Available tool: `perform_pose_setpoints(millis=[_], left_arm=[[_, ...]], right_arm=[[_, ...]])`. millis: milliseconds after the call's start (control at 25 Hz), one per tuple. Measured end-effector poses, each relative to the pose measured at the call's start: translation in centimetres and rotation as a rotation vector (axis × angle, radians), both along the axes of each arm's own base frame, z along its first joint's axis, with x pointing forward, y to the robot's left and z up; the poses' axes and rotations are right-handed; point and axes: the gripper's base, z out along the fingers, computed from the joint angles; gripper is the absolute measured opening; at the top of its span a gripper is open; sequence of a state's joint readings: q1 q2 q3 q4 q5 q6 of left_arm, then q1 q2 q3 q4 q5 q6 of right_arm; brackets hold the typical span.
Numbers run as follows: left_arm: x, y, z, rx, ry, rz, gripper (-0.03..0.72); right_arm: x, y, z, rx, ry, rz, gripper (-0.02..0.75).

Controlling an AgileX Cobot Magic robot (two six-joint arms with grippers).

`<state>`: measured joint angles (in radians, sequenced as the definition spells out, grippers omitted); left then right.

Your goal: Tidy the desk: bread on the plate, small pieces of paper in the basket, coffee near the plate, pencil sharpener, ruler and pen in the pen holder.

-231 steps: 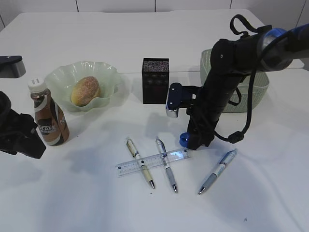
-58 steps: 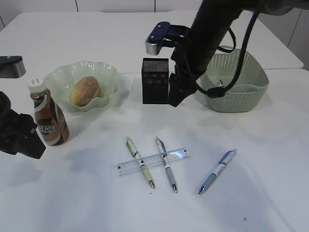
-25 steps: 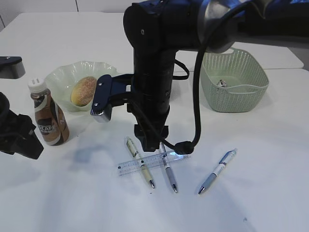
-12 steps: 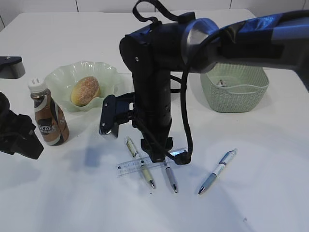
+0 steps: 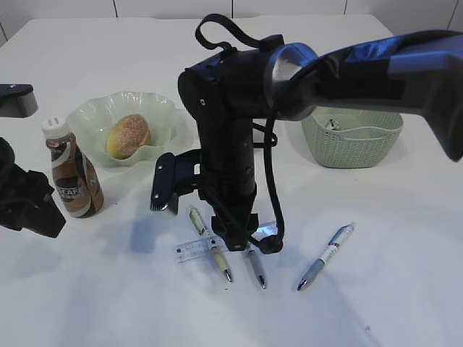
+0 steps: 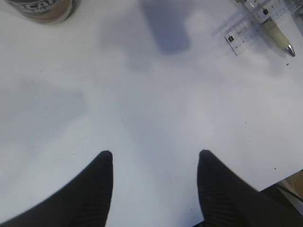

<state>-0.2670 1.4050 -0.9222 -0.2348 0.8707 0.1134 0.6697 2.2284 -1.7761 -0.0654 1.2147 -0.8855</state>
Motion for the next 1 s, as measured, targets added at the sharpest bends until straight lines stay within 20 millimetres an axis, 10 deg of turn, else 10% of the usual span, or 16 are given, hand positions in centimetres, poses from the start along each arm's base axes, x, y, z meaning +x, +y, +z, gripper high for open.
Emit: perform_pose_setpoints(millis=[1000], left_arm=[[0.05,-0.01,0.02,-0.001,-0.006,0.001,0.400]], right_arm=[[0.61,0.48,-0.96,0.020,-0.034,0.256,0.449]])
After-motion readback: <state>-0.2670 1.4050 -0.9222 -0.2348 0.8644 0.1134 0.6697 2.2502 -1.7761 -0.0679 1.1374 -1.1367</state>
